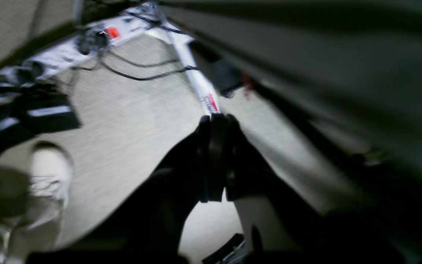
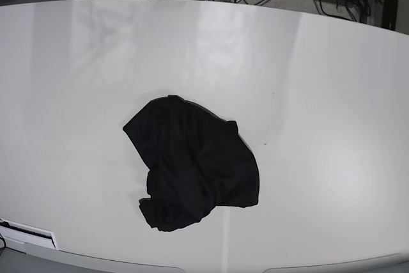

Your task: Layout the t-shirt on the table in an organized manner, then fold the t-shirt properly

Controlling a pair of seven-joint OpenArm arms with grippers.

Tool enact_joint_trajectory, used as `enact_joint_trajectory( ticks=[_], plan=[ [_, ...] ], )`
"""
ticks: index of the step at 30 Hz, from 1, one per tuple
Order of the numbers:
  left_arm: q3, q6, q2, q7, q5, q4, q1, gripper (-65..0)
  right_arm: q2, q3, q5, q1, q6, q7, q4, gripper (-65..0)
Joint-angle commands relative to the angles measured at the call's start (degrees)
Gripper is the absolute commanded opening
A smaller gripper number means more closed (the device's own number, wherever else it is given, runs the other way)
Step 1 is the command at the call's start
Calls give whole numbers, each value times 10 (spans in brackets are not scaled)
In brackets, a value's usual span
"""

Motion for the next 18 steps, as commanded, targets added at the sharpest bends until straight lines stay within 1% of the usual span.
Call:
enact_joint_trajectory(
  ticks=[1, 2, 5, 8, 11, 14, 18],
  plan=[
    [0, -6, -11, 5, -8, 21, 21, -650, 4, 1, 10, -19, 4, -5, 25, -650],
    [0, -6, -24, 8, -16, 41, 33, -650, 10, 1, 12, -31, 4, -11, 46, -650],
    [0, -4, -47, 24, -28, 109, 69, -650, 24, 1, 11, -68, -1, -32, 112, -650],
    [0, 14, -74, 41, -29, 188, 111, -650, 42, 1, 12, -108, -7, -47, 182, -650],
    [-2, 22, -107, 41, -29, 267, 154, -650, 59, 1, 11, -148, -14, -61, 252, -650],
    [-23, 21, -136, 46, -29, 349, 200, -650, 76, 1, 11, -187, -39, -90, 326, -650],
    [-89, 21, -166, 61, -29, 463, 259, -650, 102, 1, 5, -237, -81, -131, 436, -650]
  ],
)
